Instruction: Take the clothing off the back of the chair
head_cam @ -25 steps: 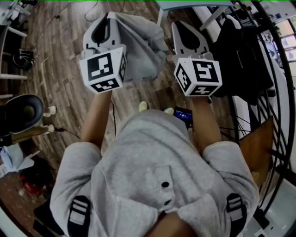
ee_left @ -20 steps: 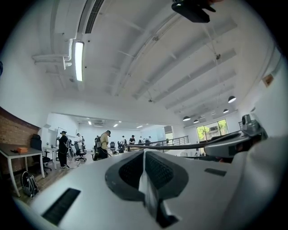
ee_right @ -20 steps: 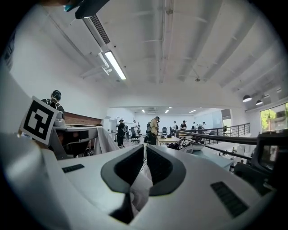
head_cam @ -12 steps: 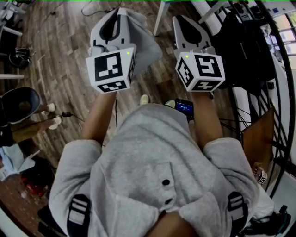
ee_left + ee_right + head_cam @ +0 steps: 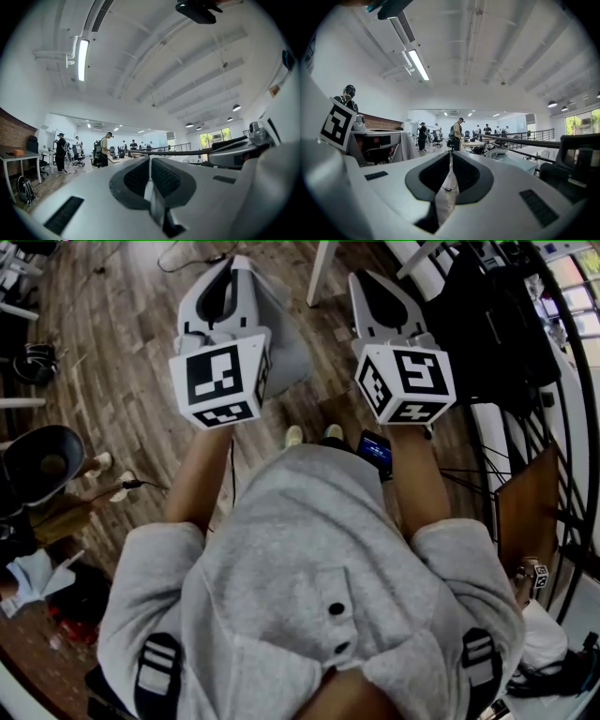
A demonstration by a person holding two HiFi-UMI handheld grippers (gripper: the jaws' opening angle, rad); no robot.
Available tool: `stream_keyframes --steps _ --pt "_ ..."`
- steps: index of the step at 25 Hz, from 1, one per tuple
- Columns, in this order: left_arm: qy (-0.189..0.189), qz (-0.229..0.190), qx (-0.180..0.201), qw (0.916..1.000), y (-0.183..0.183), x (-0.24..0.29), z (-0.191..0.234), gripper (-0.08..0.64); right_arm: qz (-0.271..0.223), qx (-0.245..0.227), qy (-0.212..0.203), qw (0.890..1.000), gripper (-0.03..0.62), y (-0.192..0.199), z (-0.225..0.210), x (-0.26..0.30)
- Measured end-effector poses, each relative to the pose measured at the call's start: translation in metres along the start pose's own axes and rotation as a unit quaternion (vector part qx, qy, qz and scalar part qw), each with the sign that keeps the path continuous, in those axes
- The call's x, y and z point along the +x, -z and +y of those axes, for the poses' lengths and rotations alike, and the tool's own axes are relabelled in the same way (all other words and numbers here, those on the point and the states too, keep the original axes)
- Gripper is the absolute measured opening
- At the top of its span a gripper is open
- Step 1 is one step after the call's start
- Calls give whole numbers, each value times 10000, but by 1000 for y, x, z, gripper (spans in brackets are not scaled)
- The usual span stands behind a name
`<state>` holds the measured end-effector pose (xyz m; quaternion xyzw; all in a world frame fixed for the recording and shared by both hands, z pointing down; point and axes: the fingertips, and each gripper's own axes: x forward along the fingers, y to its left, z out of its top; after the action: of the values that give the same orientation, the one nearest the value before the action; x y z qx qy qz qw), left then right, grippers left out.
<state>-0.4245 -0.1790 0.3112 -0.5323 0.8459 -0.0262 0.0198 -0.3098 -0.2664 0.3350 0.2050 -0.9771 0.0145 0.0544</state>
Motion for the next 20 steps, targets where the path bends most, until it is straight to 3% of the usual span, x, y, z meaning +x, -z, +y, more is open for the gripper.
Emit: stream_keyframes --steps 10,20 --pt "235 -58 -47 9997 -3 -2 -17 12 71 -4 145 9999 34 6 -6 -15" --pt "665 -110 16 9977 -13 -21 -81 12 86 114 522 9985 34 15 -36 -78"
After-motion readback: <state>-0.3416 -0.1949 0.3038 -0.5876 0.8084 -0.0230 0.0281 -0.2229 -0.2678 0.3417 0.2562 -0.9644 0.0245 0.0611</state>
